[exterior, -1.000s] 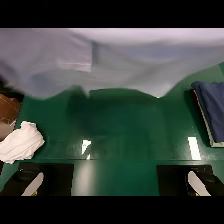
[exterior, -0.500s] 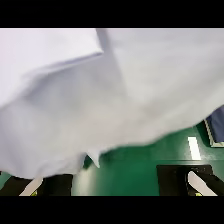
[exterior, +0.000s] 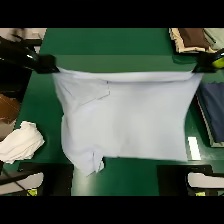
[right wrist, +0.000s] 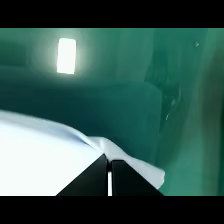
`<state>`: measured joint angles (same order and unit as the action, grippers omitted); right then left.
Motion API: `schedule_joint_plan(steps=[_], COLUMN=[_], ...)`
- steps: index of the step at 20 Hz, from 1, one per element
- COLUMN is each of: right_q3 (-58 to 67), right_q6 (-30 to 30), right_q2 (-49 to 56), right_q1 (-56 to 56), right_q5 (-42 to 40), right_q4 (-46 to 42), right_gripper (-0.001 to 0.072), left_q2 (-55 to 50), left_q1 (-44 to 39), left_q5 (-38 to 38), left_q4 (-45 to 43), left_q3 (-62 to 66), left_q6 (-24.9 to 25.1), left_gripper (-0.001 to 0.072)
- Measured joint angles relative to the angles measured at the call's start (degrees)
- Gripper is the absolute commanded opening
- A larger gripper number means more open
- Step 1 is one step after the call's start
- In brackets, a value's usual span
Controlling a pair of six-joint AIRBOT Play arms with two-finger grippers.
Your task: Fold the shirts.
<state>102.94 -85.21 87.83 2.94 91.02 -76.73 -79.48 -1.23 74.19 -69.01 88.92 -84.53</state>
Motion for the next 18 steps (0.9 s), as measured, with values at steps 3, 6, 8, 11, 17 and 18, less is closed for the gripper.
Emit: schedule_joint_plan(steps=[3, 6, 8, 11, 17, 18], right_q3=[3.96, 10.43, 11.82, 6.91, -13.31, -15.82], right_q6=[0.2, 0.28, 0.55, 1.81, 2.95, 2.99], right_q2=[9.14, 15.02, 16.09, 13.11, 4.09, 3.1], right_q1=[0.24, 0.37, 0.37, 0.37, 0.81, 0.81], right_q5=[-1.95, -3.52, -4.31, -5.07, -10.32, -11.37], right_q4=[0.04, 0.26, 0.24, 0.22, 0.24, 0.17], right_gripper=[0.0013, 0.0013, 0.0013, 0.0013, 0.0033, 0.0283], left_q2=[-8.33, -12.9, -14.16, -15.08, -15.56, -15.56], left_q1=[0.0, 0.04, 0.07, 0.07, 0.07, 0.13], left_q5=[-6.43, -10.27, -9.7, -3.28, 4.17, 4.76], left_q4=[0.26, 0.22, 0.02, -1.6, -3.98, -4.22], left_q3=[0.44, 3.39, 5.53, 6.43, -1.31, -2.71], left_q6=[2.16, 3.26, 3.93, 4.74, 3.82, 3.43], left_gripper=[0.0028, 0.0028, 0.0027, 0.0027, 0.0461, 0.048])
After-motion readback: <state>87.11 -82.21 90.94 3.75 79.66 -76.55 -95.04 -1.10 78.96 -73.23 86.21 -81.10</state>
